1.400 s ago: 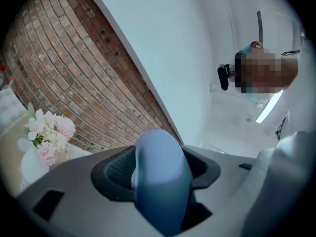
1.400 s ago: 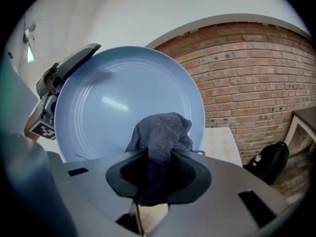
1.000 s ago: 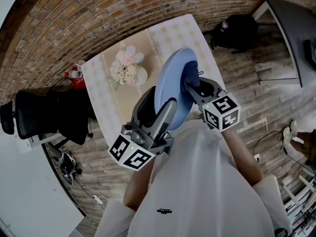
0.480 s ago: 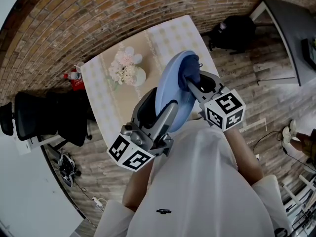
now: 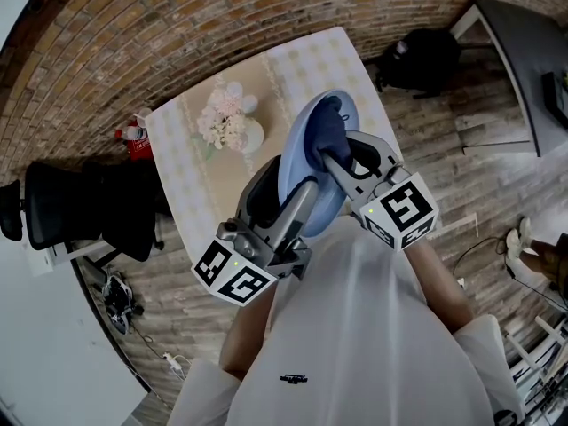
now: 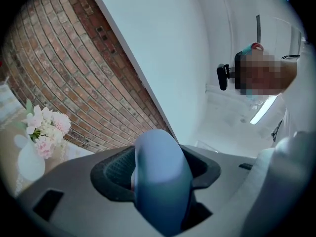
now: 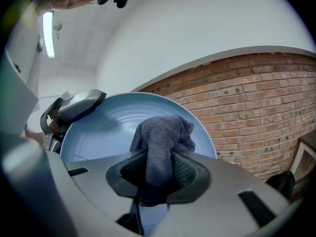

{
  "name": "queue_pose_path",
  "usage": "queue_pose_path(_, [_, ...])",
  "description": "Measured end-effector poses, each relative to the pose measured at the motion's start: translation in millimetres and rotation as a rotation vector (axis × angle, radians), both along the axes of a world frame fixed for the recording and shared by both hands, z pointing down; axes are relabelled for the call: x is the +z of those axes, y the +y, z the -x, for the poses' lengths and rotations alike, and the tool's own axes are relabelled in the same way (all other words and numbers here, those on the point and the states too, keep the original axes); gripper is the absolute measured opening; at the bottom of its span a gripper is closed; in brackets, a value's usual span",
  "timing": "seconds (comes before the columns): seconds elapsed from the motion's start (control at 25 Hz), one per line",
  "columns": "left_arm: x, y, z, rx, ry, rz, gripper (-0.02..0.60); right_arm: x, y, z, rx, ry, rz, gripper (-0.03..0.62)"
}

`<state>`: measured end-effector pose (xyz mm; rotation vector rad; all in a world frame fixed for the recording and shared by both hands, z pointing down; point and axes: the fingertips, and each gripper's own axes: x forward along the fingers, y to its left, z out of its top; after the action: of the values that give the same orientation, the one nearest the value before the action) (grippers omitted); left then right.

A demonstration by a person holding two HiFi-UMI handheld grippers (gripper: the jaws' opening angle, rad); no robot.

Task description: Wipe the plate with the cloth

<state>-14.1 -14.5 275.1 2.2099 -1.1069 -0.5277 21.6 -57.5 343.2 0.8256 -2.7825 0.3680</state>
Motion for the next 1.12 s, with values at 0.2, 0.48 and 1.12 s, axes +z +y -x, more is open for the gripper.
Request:
queue_pose_path(0.2, [1.1, -1.8, 4.2, -0.008, 0.009, 0.004, 0.261, -16.8, 19.1, 17.0, -0.082, -0.001, -0.131, 0.124])
queue_pose_path(0.48, [1.9, -8.4, 10.9, -0.036, 0.028, 0.015, 0.261, -18.5, 58.4, 33.3, -0.238, 0.131, -0.203, 0.124])
queue_pose_path(1.12, [-1.7, -18.7, 19.7, -0.101, 0.065, 0.011, 0.261, -5.0, 76.4, 32.6, -0.267, 0.119, -0.179, 0.125])
